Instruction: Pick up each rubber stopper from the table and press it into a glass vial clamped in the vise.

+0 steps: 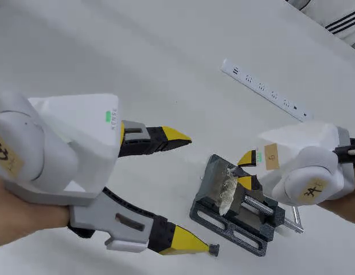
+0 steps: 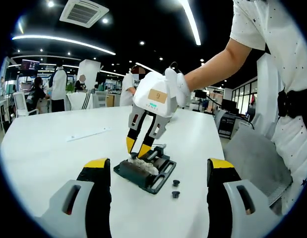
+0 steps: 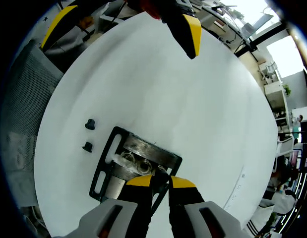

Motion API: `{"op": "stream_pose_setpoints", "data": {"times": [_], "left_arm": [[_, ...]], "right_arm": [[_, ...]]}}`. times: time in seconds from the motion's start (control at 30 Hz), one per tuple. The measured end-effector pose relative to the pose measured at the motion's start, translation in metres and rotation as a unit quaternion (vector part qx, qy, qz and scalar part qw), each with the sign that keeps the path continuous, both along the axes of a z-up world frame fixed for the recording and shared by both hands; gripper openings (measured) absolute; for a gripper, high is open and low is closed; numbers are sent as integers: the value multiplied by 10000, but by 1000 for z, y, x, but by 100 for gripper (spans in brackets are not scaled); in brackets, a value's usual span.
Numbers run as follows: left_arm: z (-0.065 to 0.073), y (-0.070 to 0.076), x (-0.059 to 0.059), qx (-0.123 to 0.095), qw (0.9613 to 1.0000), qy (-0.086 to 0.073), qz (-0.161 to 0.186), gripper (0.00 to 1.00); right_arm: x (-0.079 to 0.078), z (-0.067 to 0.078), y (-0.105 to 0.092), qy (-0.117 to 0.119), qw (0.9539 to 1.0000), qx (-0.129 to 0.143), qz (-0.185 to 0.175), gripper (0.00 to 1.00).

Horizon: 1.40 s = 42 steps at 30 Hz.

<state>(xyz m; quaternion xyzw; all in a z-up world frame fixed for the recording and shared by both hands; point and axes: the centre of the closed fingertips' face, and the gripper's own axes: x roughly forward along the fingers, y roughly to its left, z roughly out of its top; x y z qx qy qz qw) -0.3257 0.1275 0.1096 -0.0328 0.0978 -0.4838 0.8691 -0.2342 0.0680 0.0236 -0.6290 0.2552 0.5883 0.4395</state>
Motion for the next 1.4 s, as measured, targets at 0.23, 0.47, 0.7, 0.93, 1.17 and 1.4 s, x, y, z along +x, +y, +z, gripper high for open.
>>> {"op": "stream_pose_setpoints", "data": {"times": [0.23,0.47,0.7,0.93,1.17,1.4], "left_arm": [[0,-1,0,7,10000,1,1,79],[1,-2,-1,17,10000,4,-20,79],[2,-4,0,17,10000,2,-55,79],[2,-4,0,17,10000,12,-68,79],[3,-6,1,17,10000,22,-75,79],[2,-5,1,10,10000,32,-72,78]], "right_arm": [[2,3,-2,137,9995,156,-237,14],[2,21,-1,732,9899,692,-1000,9],[5,23,2,1102,9802,923,-1360,3],[4,15,1,1212,9778,913,-1445,2],[6,11,2,1247,9771,913,-1459,1],[5,8,1,1315,9756,910,-1505,0]]}}
